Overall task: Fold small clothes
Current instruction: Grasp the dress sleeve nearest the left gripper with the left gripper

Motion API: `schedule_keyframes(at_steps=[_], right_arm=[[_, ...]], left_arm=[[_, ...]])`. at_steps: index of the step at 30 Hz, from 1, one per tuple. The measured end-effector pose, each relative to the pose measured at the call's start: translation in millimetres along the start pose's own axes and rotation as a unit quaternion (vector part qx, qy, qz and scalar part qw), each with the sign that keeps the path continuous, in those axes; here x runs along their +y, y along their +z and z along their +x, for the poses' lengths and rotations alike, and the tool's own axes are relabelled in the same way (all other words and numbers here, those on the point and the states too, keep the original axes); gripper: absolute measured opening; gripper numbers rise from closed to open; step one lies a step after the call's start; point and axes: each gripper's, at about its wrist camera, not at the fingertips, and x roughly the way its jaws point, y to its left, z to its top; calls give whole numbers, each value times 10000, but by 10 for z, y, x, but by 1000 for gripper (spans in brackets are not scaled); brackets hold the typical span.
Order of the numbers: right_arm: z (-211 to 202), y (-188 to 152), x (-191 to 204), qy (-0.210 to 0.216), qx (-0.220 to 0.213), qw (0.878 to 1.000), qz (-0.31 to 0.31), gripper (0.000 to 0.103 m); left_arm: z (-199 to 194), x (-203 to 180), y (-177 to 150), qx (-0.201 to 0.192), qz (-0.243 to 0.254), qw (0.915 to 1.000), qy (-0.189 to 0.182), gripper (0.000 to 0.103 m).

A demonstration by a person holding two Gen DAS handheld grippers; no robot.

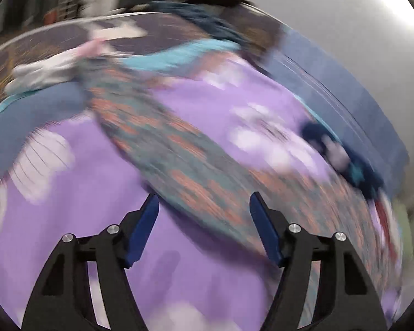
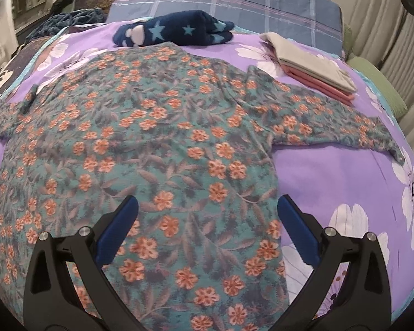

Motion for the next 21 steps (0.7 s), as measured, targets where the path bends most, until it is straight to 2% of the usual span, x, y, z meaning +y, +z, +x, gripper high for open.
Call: schedule_keyframes(at_steps=[2,5,8,11,12,13,15,17,18,20,21], right_arm=[[26,-10,-47,-67,40,9999,92,101],[53,-11,-114,-174,75,9996,229,101],[65,11,-138,-255,65,9993,256,101],[90,35,-109,-294,72,9994,175,101],[93,39,-98,-294,72,9994,147,101],[92,38,-82,-288,67,9995,115,101],[86,33,-57,-247,52,9997,72,101],[78,25,-48,-214,34,9998,52,101],[76,23,-54,-212,22,9998,54,101],[81,20,-85,-205,-8,9997,118,101],[96,20,-110,-192,-1,9996,188,101]], left_arm=[[174,320,279,-7,-499,9987,117,69],[437,632,496,147,-980,9941,438,69],[578,828,615,116,-1529,9880,201,69],[636,829,784,-121,-1600,9866,301,69],[649,839,824,-178,-1566,9868,366,58],[689,824,917,-265,-1449,9875,568,33],[766,816,1017,-215,-1392,9870,778,2],[697,735,1065,-347,-1495,9855,726,2],[615,601,1077,-502,-1368,9874,621,2],[297,-105,1016,-840,-243,9960,188,2],[218,-303,972,-873,59,9962,35,2]])
